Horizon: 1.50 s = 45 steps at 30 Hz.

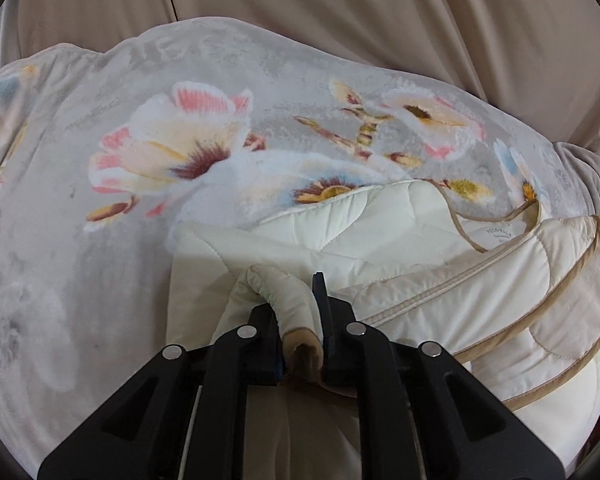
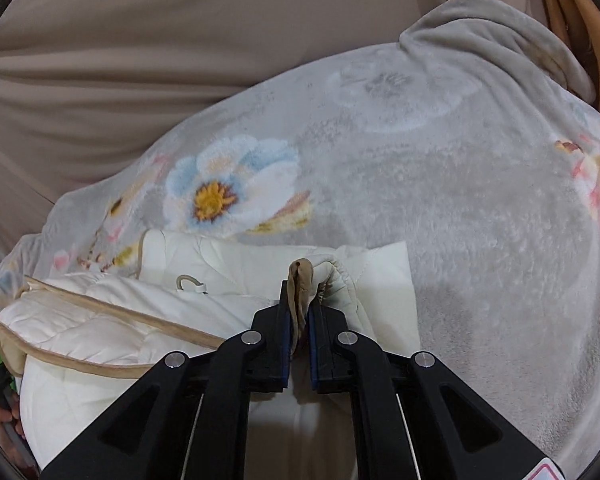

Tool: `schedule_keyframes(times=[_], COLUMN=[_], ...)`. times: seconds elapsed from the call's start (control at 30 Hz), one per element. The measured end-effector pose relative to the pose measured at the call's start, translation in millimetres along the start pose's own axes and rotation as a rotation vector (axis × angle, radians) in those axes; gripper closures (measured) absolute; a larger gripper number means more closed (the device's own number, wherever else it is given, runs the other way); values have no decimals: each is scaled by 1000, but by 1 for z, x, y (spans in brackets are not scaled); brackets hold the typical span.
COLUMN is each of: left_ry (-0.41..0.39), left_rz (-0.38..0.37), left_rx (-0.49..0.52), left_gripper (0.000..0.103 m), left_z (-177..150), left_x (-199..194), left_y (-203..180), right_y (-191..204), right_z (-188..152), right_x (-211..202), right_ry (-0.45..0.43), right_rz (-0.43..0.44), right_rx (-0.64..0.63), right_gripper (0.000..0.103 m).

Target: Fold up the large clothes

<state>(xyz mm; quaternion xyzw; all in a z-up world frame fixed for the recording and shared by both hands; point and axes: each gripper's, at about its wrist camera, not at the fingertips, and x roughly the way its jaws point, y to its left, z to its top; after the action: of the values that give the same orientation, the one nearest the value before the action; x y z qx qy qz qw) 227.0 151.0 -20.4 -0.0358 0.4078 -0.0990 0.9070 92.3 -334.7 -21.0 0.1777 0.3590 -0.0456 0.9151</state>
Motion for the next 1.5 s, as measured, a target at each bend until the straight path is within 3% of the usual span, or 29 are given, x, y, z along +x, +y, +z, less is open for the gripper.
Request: schedule_keyframes(times=[0.17,0.3,0.4,0.6,0.63,0.73,0.8,0.83,0.97,1.07,1.17,1.33,1.43,1.5], left_ry=[-36,-85,-144,-247,-287,-487,-524,-498,-257,-152,-89,-52,-55,-58], left_rz=[9,-29,-99,-185,-168,12,55,27,-69,-8,48,20,20,29], left_rx=[7,-13,-5,-28,-17,118,208,230,277,290,280,202,199,209], left_gripper=[91,84,71,44,35,24,15,14,14,16,17,15,14,13], left_z=[-2,6,13,23,24,21,21,22,28,25,17,8,4,2], left_x=[-5,-48,-98,-165,-174,-203,-203,-196,-122,-60,-17,2,7,10], left_y=[-3,6,7,-19,-27,-70,-100,-110,-144,-152,-145,-120,-118,-121], right_y=[3,-8,-14,32,47,95,125,137,172,178,161,98,59,38], right_z=[0,10,18,18,16,6,-2,-5,-14,-21,-19,1,9,10], right_x=[0,-41,-92,-165,-169,-173,-164,-157,-100,-58,-24,2,8,12], right_ry=[0,-72,-181,-325,-335,-350,-349,-339,-204,-131,-77,-23,4,26], right_rz=[-8,88,168,235,243,246,231,230,227,156,69,-27,-38,6], right_rx=[-13,53,73,-89,-127,-276,-375,-409,-473,-517,-513,-364,-255,-176], right_gripper=[98,87,65,65,65,65,65,65,67,71,72,73,75,76])
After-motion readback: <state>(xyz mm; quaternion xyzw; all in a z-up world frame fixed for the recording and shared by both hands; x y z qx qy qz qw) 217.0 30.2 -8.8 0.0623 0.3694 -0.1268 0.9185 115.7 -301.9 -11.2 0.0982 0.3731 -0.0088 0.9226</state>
